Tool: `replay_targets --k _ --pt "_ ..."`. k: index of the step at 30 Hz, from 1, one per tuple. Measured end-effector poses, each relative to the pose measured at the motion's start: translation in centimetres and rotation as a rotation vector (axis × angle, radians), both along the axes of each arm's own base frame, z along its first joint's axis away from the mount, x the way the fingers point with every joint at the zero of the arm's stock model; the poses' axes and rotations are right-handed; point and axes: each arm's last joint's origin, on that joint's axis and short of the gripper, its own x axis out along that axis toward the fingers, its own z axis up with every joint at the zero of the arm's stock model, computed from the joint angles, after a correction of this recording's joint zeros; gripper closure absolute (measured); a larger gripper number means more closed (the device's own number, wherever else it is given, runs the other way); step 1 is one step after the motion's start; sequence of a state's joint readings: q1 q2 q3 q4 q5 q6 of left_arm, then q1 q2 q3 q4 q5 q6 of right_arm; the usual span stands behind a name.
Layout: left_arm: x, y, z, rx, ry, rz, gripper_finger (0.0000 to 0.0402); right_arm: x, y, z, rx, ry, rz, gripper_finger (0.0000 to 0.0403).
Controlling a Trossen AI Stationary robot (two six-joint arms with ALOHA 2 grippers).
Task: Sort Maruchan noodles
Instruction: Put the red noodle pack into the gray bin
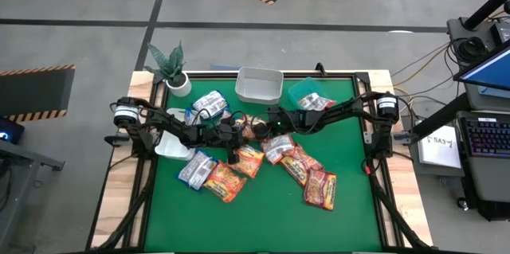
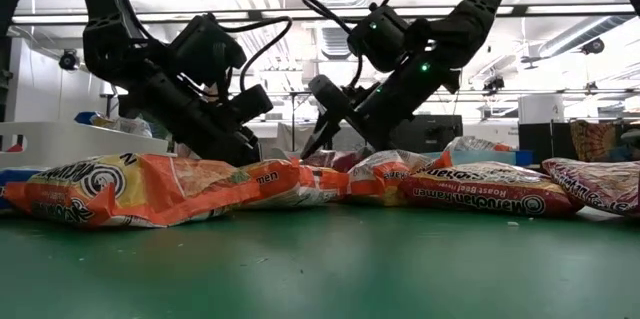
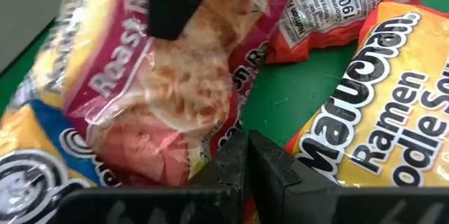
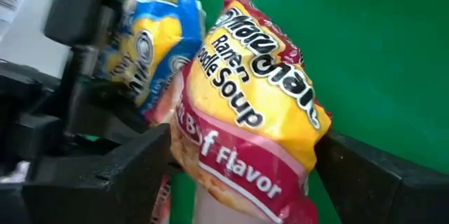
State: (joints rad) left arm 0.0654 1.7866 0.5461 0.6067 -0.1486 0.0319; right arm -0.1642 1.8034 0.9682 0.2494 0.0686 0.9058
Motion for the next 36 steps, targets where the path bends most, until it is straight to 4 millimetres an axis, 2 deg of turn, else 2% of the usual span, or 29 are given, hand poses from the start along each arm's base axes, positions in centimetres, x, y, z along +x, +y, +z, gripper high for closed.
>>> replay_targets --k 6,18,22,30,36 --pt "0.0 0.0 0.0 -0.004 -0.004 0.003 0.0401 0.1 0.0 0.1 -0.007 -0.018 0.002 0.0138" --pt "0.1 0.0 0.2 -0.011 -0.029 0.009 0.0401 0.1 0.0 0.2 -0.028 -0.017 0.017 0.0294" --pt "0.1 0.0 1.2 -0.009 -0.06 0.008 0.0401 0.1 0.0 0.5 -0.047 -0.017 0.031 0.0334" --pt "-0.9 -0.1 4.7 0.04 -0.093 -0.023 0.0401 -0.4 0.1 2.6 -0.109 -0.044 0.074 0.0355" --pt "-2.6 -0.2 8.5 0.107 -0.139 -0.061 0.0401 -1.3 0.2 5.2 -0.158 -0.064 0.097 0.0356"
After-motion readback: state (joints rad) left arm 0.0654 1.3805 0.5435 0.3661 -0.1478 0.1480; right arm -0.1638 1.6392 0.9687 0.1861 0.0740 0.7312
